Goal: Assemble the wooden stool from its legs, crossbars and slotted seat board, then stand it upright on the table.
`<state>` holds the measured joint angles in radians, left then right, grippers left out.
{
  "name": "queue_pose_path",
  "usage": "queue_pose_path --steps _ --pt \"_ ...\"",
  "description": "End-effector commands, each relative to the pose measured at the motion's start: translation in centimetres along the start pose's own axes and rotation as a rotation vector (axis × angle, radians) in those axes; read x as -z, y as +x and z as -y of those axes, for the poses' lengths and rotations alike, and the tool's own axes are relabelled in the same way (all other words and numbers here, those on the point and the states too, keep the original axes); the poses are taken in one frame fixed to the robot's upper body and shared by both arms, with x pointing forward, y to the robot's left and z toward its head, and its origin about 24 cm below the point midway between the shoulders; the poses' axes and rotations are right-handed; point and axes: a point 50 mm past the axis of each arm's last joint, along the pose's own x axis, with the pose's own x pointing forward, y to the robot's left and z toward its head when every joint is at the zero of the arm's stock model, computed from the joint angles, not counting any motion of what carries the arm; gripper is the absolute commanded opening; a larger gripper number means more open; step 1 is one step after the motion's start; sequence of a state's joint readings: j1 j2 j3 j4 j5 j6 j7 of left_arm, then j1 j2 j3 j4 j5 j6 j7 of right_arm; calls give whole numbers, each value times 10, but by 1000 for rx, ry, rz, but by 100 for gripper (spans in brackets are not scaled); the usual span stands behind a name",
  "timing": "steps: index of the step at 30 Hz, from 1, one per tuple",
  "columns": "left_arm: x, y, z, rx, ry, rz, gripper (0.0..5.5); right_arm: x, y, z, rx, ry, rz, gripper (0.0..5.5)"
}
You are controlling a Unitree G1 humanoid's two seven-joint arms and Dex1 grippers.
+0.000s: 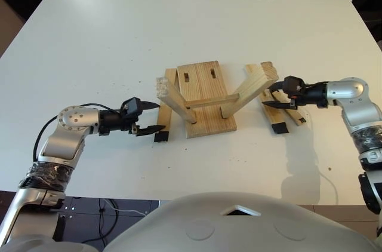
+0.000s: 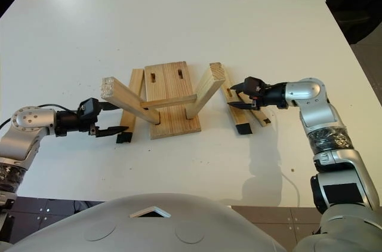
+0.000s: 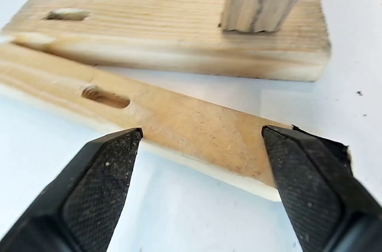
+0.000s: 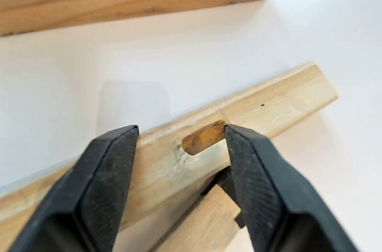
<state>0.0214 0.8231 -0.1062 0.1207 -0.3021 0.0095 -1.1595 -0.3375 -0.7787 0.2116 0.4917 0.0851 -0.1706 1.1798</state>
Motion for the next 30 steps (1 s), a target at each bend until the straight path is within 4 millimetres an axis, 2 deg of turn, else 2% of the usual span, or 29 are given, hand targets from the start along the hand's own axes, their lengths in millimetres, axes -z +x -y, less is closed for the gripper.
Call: queue_pose_path --steps 1,4,6,11,13,16,20,25,27,30 --pt "47 -26 14 -28 -143 -242 372 30 -16 -13 9 77 -124 264" --pt "47 -32 10 -48 -144 -243 372 31 -23 -14 36 82 -116 264" --pt "39 -30 8 -50 -151 -194 372 24 -25 -13 51 68 -90 264" --pt "-8 -19 8 -27 -155 27 372 -6 -30 -8 96 5 1 264" --pt "-29 -19 14 21 -132 102 372 -22 -33 -5 132 -25 46 264" --pt "-50 -21 26 81 -101 145 372 -37 -36 -8 137 -65 73 264" --pt "-72 -22 28 86 -53 185 372 -47 -38 -24 54 -91 70 264" --pt "-87 -19 23 84 11 195 372 -46 -31 -55 -116 -82 56 264" --pt "-93 -7 30 138 49 192 372 -45 -24 -65 -160 -76 58 264" --pt "-98 13 53 281 70 204 372 -44 -13 -75 -199 -69 60 264"
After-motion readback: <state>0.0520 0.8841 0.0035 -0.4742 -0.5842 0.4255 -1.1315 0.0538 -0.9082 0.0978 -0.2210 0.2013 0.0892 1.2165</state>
